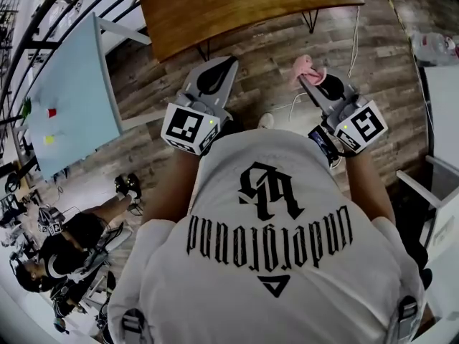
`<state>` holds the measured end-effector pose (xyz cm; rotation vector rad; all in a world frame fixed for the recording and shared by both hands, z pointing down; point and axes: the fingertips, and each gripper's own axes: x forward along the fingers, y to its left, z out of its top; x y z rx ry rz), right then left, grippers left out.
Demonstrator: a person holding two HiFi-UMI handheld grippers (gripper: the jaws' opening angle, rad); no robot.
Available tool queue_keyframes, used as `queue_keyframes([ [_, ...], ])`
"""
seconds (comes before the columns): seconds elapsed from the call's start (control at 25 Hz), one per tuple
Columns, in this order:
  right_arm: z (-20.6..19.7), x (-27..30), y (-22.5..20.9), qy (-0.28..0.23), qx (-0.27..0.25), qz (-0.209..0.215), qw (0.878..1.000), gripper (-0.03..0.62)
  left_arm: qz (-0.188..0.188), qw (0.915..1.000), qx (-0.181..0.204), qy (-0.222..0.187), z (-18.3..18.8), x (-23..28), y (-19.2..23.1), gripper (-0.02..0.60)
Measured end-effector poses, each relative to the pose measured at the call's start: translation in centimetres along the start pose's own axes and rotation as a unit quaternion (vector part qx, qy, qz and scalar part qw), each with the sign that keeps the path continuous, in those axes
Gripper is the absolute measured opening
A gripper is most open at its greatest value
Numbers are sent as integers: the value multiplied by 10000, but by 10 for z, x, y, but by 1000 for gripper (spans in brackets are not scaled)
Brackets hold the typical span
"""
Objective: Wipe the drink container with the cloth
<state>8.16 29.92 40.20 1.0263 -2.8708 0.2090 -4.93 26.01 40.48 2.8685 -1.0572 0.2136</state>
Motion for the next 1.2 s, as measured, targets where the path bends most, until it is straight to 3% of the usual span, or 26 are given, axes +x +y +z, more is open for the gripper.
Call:
queue_keyframes([
  [0.24, -1, -4, 5, -63, 116, -130, 9998, 46, 107, 9999, -51, -45, -6, -12, -3, 49],
  [0.48, -1, 13, 32, -42, 0, 56, 10000, 46, 149, 9996, -226, -46, -15, -28, 3, 49],
  [1.2, 6, 24, 60, -24, -58, 184, 9998, 46, 137, 9997, -185, -118, -14, -46, -1, 49],
])
